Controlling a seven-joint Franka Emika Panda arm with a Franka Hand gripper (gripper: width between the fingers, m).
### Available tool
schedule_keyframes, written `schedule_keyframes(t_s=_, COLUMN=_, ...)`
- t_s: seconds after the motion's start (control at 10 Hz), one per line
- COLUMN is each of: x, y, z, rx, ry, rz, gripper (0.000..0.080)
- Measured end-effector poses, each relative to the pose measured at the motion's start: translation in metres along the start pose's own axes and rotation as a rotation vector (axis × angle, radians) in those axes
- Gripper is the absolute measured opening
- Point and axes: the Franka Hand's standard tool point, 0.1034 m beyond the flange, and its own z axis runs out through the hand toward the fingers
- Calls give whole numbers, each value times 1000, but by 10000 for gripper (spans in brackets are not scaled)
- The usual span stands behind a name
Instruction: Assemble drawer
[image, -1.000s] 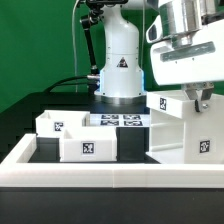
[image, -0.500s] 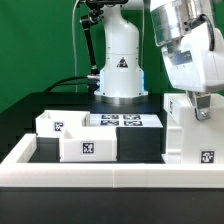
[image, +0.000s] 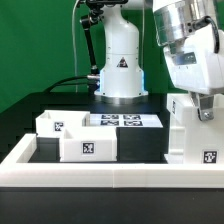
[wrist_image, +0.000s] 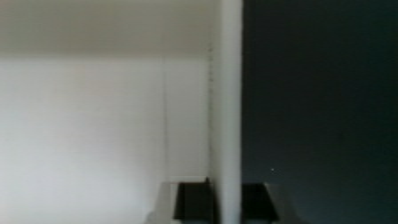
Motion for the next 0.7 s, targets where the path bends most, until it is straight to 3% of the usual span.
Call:
schedule_keyframes(t_s=0.1, x=-1, y=1, z=-1, rx=-6, ry=-2, rz=-30, gripper=143)
schedule_keyframes(t_s=0.3, x=-1, y=4, z=-7, rx=-28, ry=-15, rz=-135, gripper=526)
schedule_keyframes(t_s=0.4, x=-3, y=3, z=-15, rx=-18, ry=-15, rz=-159, gripper=526)
schedule_keyframes(t_s=0.5, x=-4, y=1, z=-21, rx=-10, ry=-15, rz=-184, gripper=624)
schedule_keyframes(t_s=0.7, x=-6, y=4, z=-41, rx=-10, ry=-22, rz=-313, gripper=642)
